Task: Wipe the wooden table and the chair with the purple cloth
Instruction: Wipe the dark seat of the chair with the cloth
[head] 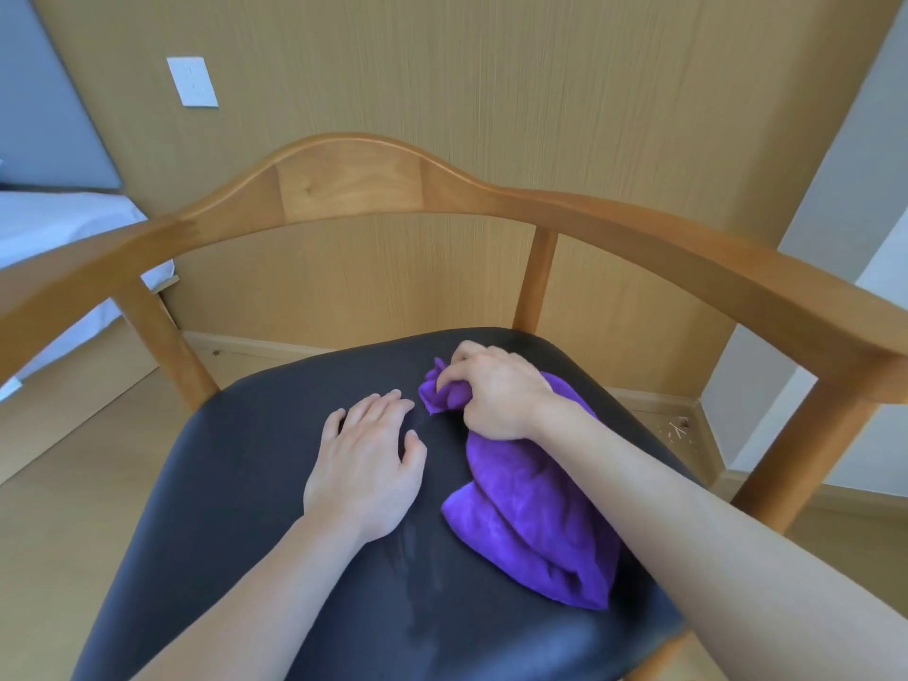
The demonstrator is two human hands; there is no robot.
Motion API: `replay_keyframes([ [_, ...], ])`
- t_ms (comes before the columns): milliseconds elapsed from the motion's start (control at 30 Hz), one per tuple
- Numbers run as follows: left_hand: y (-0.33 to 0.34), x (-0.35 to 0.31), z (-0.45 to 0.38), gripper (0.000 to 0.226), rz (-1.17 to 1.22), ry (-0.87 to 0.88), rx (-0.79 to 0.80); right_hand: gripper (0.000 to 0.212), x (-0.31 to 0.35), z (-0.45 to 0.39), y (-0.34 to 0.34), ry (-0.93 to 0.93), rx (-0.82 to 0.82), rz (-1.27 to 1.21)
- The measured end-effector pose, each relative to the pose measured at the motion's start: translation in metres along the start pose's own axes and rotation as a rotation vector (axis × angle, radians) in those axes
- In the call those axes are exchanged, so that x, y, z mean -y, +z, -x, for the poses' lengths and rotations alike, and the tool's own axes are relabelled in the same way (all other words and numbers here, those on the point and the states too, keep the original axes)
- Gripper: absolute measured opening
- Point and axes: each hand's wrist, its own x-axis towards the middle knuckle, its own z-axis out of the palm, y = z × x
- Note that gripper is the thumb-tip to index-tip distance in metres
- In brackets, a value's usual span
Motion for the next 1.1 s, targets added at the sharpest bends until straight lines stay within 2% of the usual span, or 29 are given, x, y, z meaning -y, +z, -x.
replay_keyframes([
  [133, 0.0, 0.0, 0.001, 0.052, 0.0, 0.002, 0.003, 0.048, 0.001, 0.015, 0.001, -0.096, 0.033, -0.02],
  [233, -0.001, 0.001, 0.001, 0.051, 0.012, 0.0, 0.001, 0.043, -0.011, 0.008, -0.004, -0.086, -0.028, 0.153],
  [267, -0.001, 0.002, 0.001, 0.051, 0.016, -0.005, -0.002, 0.035, -0.022, 0.003, -0.01, -0.013, -0.046, 0.224],
  [333, -0.001, 0.004, 0.0, 0.052, 0.028, -0.015, -0.007, 0.025, -0.053, -0.008, -0.024, 0.261, -0.081, 0.239],
  [433, -0.001, 0.005, -0.001, 0.052, 0.036, -0.029, -0.014, 0.035, -0.099, -0.018, -0.037, 0.701, -0.18, 0.007],
  [500, 0.0, 0.004, -0.001, 0.051, 0.028, -0.028, -0.013, 0.018, -0.108, -0.024, -0.036, 0.81, -0.175, -0.163],
  [567, 0.0, 0.004, -0.002, 0.052, 0.018, -0.029, -0.011, 0.02, -0.106, -0.033, -0.031, 0.775, -0.149, -0.169],
  [667, 0.0, 0.005, -0.003, 0.052, 0.002, -0.029, -0.005, 0.014, -0.084, -0.036, -0.025, 0.641, -0.171, 0.056],
  [800, -0.002, 0.003, -0.002, 0.051, 0.002, -0.031, -0.001, 0.027, -0.051, -0.016, -0.018, 0.385, -0.141, 0.199],
  [900, -0.003, 0.001, -0.002, 0.05, 0.003, -0.03, 0.003, 0.028, -0.02, 0.001, -0.01, 0.175, -0.048, 0.154],
  [967, -0.003, 0.001, -0.001, 0.051, -0.008, -0.033, 0.006, 0.038, -0.015, 0.006, -0.01, 0.128, -0.009, 0.002],
  [1000, -0.003, 0.001, -0.001, 0.051, -0.01, -0.034, 0.006, 0.043, -0.019, 0.006, -0.013, 0.155, -0.053, -0.104],
  [1033, -0.002, 0.0, 0.0, 0.051, -0.007, -0.036, 0.006, 0.045, -0.027, 0.004, -0.018, 0.214, -0.171, -0.202],
  [1100, -0.002, -0.003, 0.002, 0.051, -0.003, -0.036, 0.006, 0.038, -0.048, -0.002, -0.026, 0.413, -0.519, -0.405],
])
